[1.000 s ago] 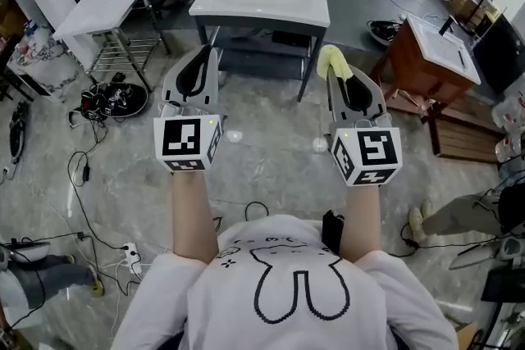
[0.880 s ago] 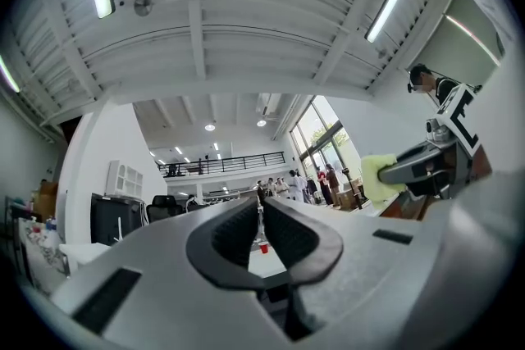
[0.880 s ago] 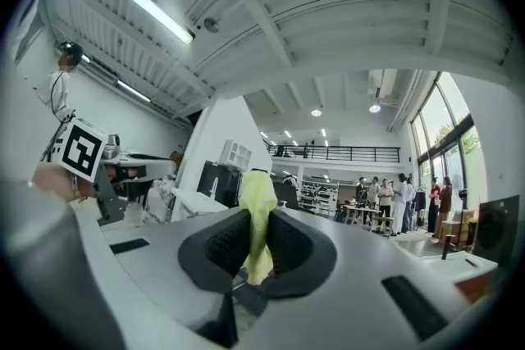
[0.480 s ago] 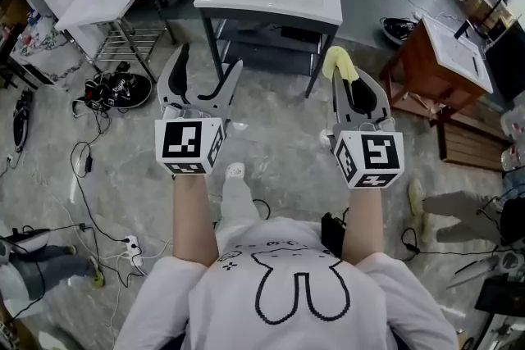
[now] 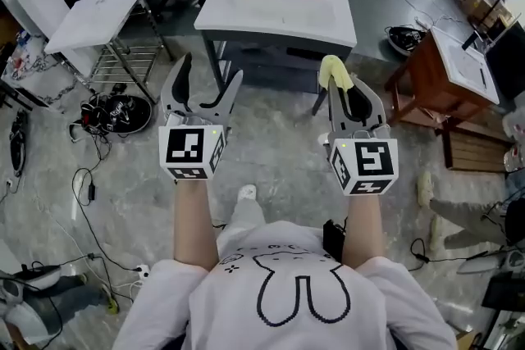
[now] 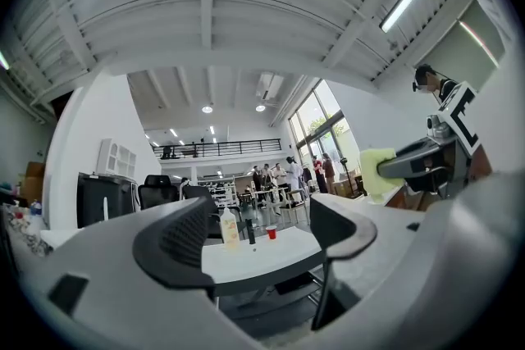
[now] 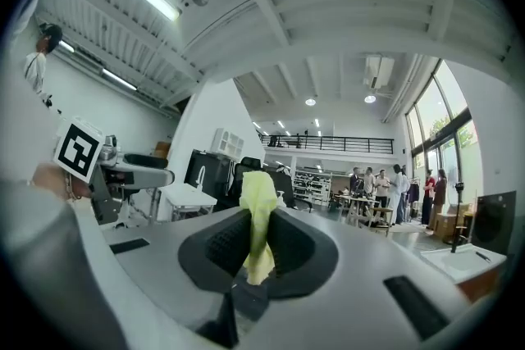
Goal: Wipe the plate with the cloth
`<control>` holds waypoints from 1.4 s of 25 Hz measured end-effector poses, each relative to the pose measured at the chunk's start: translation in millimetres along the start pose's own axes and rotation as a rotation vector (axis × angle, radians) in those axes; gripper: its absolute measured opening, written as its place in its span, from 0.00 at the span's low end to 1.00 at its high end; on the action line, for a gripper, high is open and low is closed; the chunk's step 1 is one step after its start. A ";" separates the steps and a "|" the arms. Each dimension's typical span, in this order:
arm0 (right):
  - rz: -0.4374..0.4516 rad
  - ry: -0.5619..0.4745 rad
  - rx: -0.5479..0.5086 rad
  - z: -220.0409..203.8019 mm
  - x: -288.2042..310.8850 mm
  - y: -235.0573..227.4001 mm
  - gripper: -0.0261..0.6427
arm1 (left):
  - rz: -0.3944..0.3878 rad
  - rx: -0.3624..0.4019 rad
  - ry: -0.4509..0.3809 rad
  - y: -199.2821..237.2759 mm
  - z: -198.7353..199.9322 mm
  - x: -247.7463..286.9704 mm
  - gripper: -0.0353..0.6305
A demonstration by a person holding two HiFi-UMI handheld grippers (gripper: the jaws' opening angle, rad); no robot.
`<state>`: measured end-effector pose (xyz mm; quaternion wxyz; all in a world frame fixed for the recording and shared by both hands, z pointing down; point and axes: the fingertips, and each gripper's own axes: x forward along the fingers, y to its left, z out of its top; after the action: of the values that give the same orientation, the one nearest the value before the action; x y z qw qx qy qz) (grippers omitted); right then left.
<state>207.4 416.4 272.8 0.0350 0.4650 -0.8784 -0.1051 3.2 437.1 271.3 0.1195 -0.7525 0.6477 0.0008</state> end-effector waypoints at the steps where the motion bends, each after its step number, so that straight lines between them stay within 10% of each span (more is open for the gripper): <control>1: -0.009 0.014 -0.006 -2.5 15.7 0.7 0.11 | -0.010 -0.002 0.001 10.7 -4.5 12.8 0.62; 15: -0.135 0.061 0.019 -8.4 162.8 0.9 0.11 | -0.097 -0.020 0.010 121.5 -44.8 131.2 0.62; 35: -0.134 0.094 0.065 -53.6 276.4 -55.1 0.11 | -0.102 -0.053 0.059 154.4 -98.9 252.3 0.62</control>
<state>104.3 150.3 303.1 0.0543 0.5280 -0.8456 -0.0568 -121.9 152.9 300.4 0.0801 -0.7872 0.6114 -0.0103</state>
